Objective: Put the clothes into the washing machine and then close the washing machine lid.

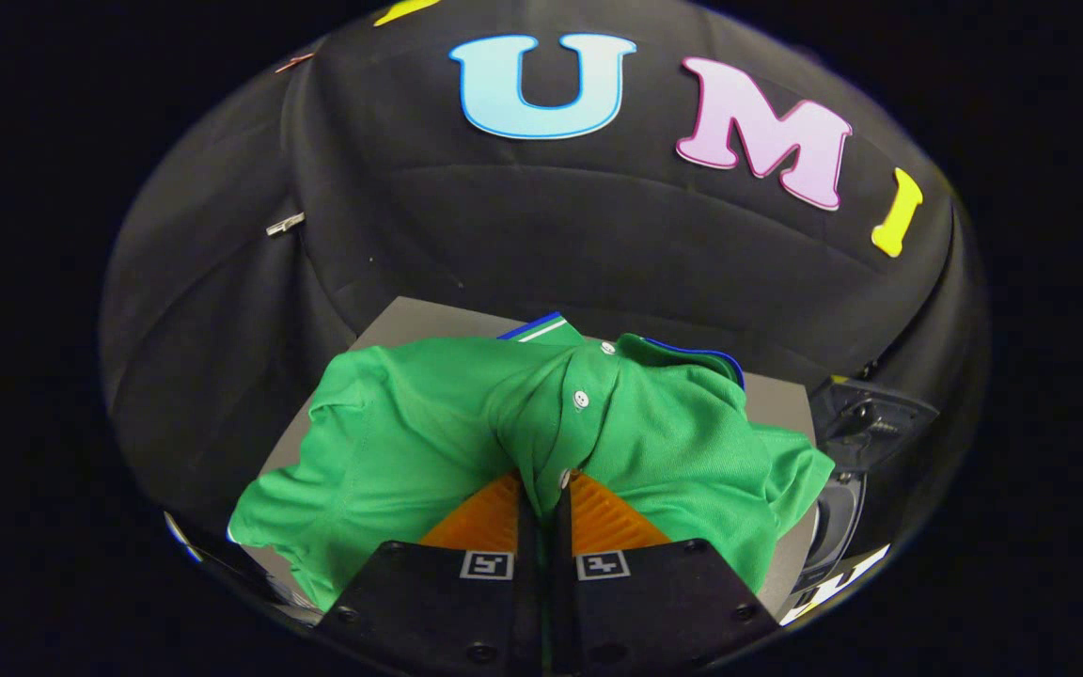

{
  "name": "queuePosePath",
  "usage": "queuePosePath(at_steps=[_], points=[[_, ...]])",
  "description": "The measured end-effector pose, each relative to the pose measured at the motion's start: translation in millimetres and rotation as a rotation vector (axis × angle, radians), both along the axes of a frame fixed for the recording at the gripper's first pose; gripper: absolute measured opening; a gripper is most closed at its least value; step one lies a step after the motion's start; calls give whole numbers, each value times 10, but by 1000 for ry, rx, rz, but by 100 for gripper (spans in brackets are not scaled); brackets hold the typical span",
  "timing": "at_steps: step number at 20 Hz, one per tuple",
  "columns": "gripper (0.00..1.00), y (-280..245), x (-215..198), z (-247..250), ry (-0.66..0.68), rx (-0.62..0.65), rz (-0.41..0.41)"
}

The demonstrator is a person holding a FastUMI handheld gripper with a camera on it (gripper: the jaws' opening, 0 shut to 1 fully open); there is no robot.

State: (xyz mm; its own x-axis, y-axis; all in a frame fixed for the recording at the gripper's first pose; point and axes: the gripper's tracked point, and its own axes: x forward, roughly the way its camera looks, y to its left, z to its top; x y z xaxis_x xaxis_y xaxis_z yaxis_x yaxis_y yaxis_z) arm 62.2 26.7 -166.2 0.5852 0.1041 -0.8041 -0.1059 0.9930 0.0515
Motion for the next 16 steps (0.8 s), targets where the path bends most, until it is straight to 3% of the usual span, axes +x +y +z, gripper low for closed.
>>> queuePosePath(at_steps=[3, 7, 12, 16], points=[[10, 6, -9, -9, 58, 167, -144], [10, -3, -6, 80, 78, 131, -54], [10, 78, 141, 709, -130, 76, 88], [10, -126, 96, 1101, -212, 75, 130]])
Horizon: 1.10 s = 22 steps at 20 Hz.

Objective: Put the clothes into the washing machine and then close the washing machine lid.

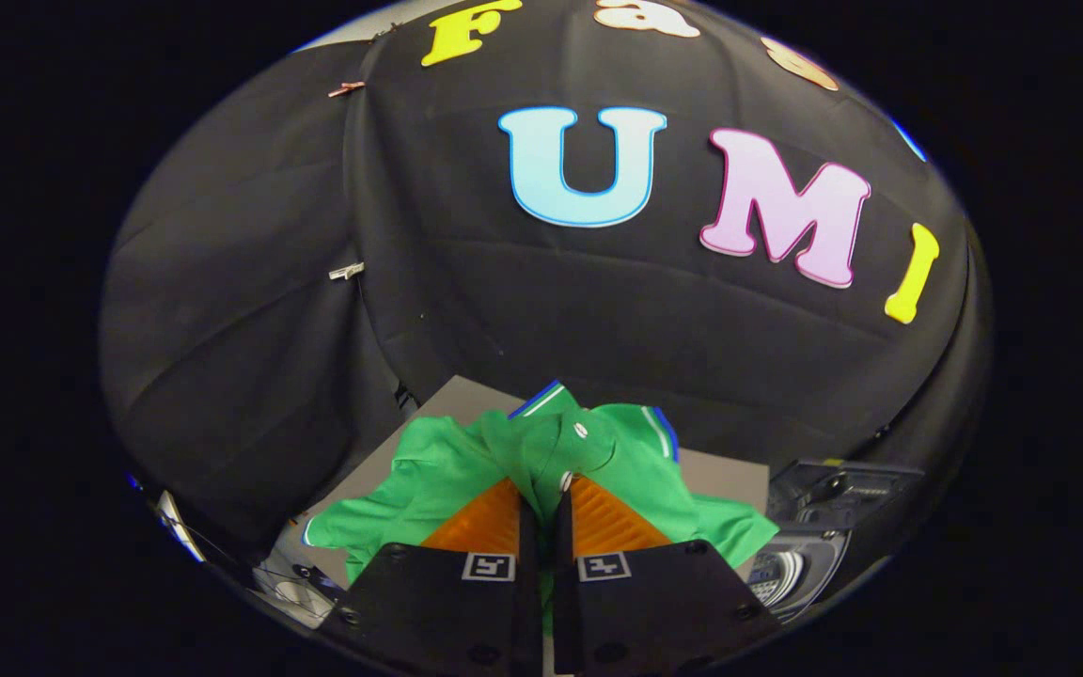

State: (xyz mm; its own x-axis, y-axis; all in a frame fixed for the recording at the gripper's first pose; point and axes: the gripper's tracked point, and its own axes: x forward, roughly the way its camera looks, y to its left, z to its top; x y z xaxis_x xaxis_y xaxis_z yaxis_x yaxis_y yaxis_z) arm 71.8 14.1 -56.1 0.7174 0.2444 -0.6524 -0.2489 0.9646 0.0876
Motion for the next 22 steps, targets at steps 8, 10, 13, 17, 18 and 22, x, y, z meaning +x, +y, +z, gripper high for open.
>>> queuePosePath(at_steps=[8, 10, 13, 17, 18, 22], points=[[10, -1026, -299, 241, -53, 69, 48], [10, -1390, -333, 254, -54, 72, 44], [9, -1891, -363, 332, -41, 125, 31], [10, -2556, -368, 462, -65, 164, 40], [9, -2690, -360, 461, -70, 172, 39], [9, -3132, -352, 377, -74, 221, 66]])
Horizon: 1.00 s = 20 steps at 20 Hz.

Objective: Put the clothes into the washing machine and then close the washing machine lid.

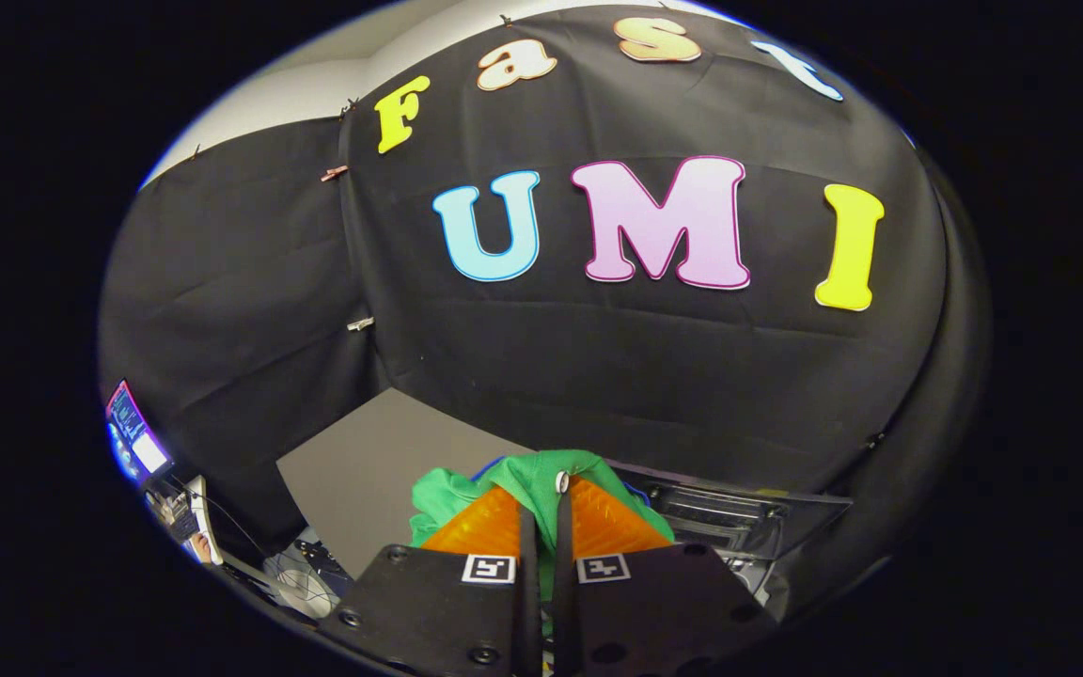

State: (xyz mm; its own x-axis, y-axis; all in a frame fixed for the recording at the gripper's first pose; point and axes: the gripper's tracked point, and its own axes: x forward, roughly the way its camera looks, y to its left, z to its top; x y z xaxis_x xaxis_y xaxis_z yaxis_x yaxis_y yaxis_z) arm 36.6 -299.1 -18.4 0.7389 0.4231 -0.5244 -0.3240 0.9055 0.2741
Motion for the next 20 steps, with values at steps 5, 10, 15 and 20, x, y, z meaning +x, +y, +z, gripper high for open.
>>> queuePosePath(at_steps=[5, 10, 15, 20], points=[[9, -402, 7, -470, 25, -6, 9], [9, -771, 79, -927, 56, 9, -100], [10, -962, -131, -1717, 176, -44, -137], [10, -883, -349, -2519, 270, -116, -150]])
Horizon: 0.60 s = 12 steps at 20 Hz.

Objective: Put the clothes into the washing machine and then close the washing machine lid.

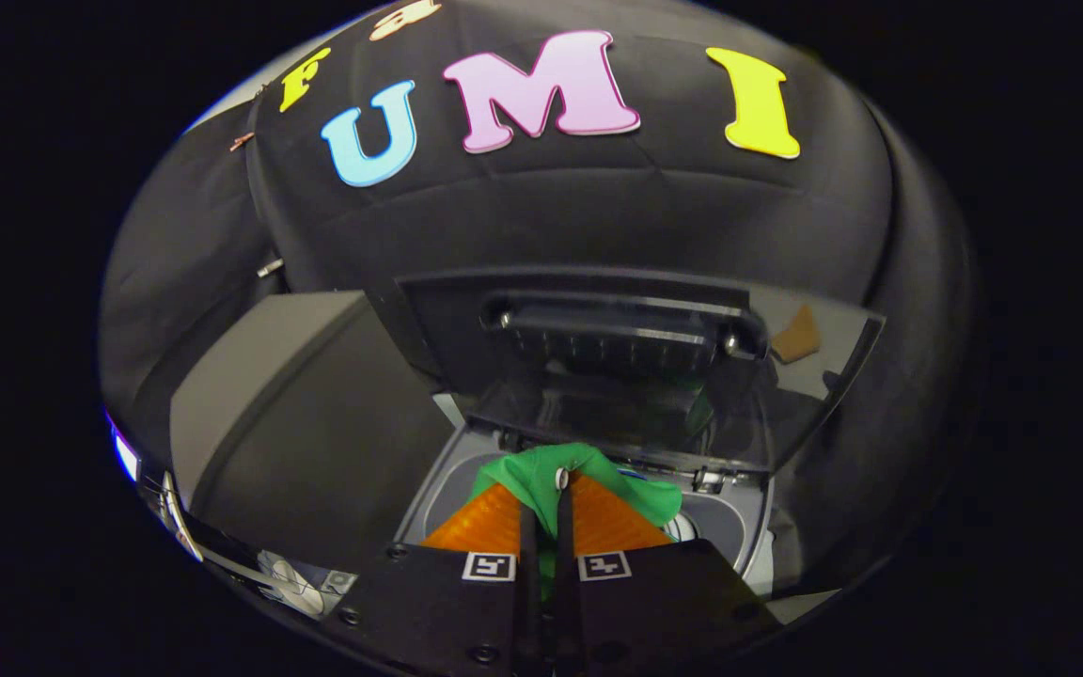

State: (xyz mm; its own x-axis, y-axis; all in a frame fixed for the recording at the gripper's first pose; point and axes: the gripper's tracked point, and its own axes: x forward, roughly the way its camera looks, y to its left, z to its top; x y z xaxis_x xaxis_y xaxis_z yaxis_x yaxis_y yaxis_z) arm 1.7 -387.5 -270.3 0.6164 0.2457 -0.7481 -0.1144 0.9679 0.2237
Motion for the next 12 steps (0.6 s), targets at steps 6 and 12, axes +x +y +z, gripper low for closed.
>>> queuePosePath(at_steps=[6, 12], points=[[9, -40, -241, -798, 153, -86, -40], [10, -240, -266, -1423, 230, -142, -147]])
